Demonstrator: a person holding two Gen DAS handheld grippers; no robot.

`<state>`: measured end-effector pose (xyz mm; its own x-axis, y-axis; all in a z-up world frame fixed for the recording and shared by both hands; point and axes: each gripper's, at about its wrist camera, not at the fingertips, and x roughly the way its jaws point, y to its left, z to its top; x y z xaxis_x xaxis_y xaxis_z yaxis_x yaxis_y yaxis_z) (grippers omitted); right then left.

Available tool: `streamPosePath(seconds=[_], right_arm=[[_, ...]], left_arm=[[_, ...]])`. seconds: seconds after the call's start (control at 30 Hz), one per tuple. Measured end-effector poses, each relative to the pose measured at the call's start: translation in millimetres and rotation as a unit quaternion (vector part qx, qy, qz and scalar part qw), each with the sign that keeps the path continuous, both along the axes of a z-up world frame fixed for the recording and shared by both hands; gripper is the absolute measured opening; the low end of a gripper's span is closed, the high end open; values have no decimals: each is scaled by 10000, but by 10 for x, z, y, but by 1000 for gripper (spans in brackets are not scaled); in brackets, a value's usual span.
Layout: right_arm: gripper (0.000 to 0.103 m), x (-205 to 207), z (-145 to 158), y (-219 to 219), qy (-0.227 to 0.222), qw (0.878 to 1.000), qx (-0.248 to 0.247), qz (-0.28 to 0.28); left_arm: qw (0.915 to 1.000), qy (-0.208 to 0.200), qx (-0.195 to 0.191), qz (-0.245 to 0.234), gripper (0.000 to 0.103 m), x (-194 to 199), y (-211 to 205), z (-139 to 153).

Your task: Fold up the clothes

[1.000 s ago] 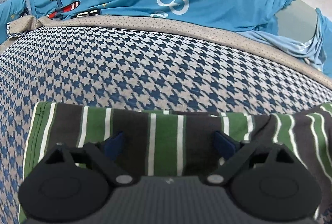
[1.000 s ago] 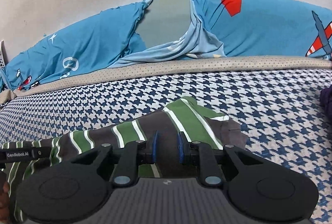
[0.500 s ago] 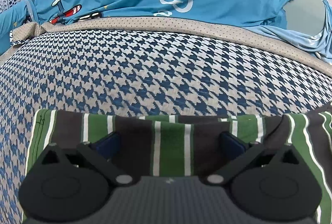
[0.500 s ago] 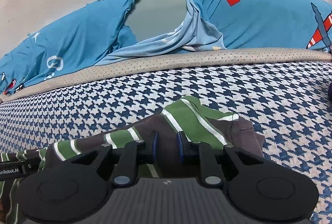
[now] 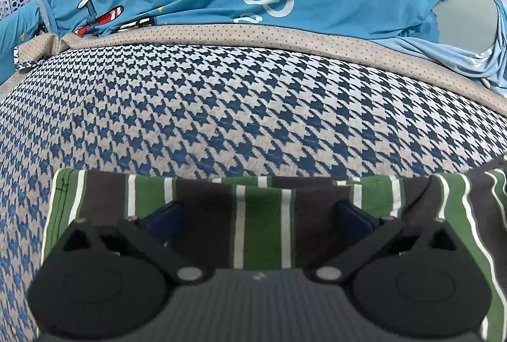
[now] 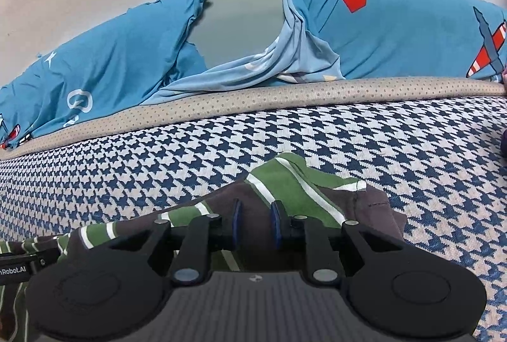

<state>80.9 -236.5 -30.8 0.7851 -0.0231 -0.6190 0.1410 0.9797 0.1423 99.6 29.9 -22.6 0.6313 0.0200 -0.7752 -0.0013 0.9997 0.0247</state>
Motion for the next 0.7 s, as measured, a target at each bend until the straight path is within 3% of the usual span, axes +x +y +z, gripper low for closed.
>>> streamPosePath(seconds=[0.27, 0.7], right_arm=[[28, -134, 162, 38, -175, 9996, 126, 195], [36, -336, 232, -64, 24, 9995, 257, 157]], left_arm=[[9998, 3, 69, -167, 103, -113, -20, 56], [9987, -62, 227, -450, 103, -368, 26, 118]])
